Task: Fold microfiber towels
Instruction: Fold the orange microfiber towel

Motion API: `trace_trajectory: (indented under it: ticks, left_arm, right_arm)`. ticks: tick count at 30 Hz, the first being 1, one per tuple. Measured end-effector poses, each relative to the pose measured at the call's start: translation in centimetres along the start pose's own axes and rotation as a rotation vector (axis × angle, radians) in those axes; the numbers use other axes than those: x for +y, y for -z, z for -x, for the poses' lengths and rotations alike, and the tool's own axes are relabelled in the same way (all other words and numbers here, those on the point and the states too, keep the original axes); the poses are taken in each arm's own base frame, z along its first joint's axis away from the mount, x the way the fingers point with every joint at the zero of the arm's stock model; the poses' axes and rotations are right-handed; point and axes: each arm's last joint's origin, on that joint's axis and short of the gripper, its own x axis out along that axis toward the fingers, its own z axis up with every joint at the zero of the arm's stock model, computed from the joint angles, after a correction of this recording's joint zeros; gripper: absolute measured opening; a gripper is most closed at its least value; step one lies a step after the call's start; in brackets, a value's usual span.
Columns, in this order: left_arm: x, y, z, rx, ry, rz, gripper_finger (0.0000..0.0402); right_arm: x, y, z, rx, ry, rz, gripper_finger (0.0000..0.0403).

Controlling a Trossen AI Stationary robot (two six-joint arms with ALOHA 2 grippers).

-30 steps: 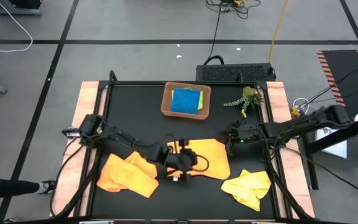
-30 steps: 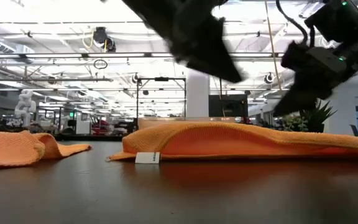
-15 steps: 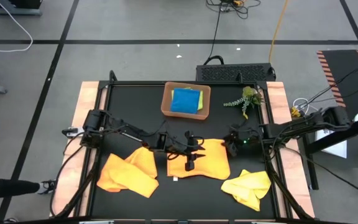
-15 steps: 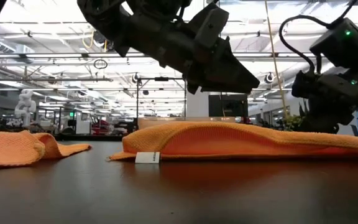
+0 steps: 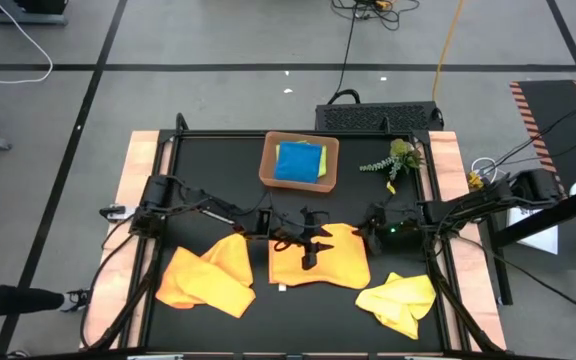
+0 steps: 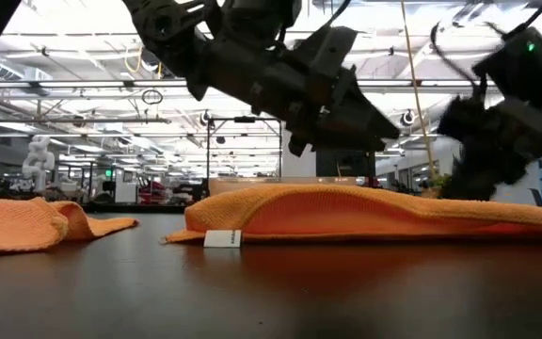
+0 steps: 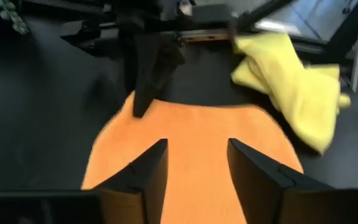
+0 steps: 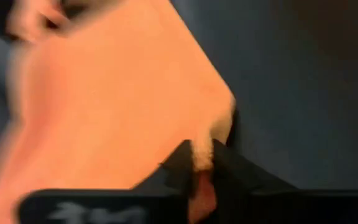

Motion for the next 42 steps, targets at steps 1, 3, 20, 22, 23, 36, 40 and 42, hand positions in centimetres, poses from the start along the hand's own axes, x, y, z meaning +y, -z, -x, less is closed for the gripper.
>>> trace_trajectory:
  ticks: [1,3,20,22,23,36,40,42]
  left_arm:
    - [0.2,-0.2,-0.1,-0.007,-0.003,0.003,0.0177]
    - [0.5,-0.5,-0.1,-0.015,-0.009,0.008,0.0197]
    - [2.9,-3.8,-0.4,-0.086,0.046,0.057,0.0267]
    - [3.4,-3.6,-0.3,-0.064,0.042,0.062,0.0267]
    - [3.6,-3.5,-0.3,-0.048,0.041,0.065,0.0267]
    - [5.8,-2.5,-1.0,0.004,0.105,0.121,0.0267]
    - [5.8,-2.6,-1.0,-0.006,0.108,0.117,0.0266]
    - [5.7,-2.7,-1.0,-0.019,0.129,0.112,0.0266]
  right_arm:
    - [0.3,-0.4,0.0,-0.038,-0.028,0.022,0.0018]
    - [0.7,-1.0,0.1,-0.090,-0.062,0.055,0.0009]
    - [2.6,-3.9,0.0,-0.190,-0.153,0.181,0.0002]
    - [2.6,-3.9,0.0,-0.193,-0.154,0.184,0.0001]
    - [2.6,-3.9,0.0,-0.193,-0.155,0.184,0.0001]
    - [2.9,-4.3,0.1,-0.235,-0.189,0.213,0.0000]
    - [3.1,-4.5,0.2,-0.254,-0.211,0.220,0.0000]
    - [3.3,-4.6,0.3,-0.272,-0.224,0.225,0.0000]
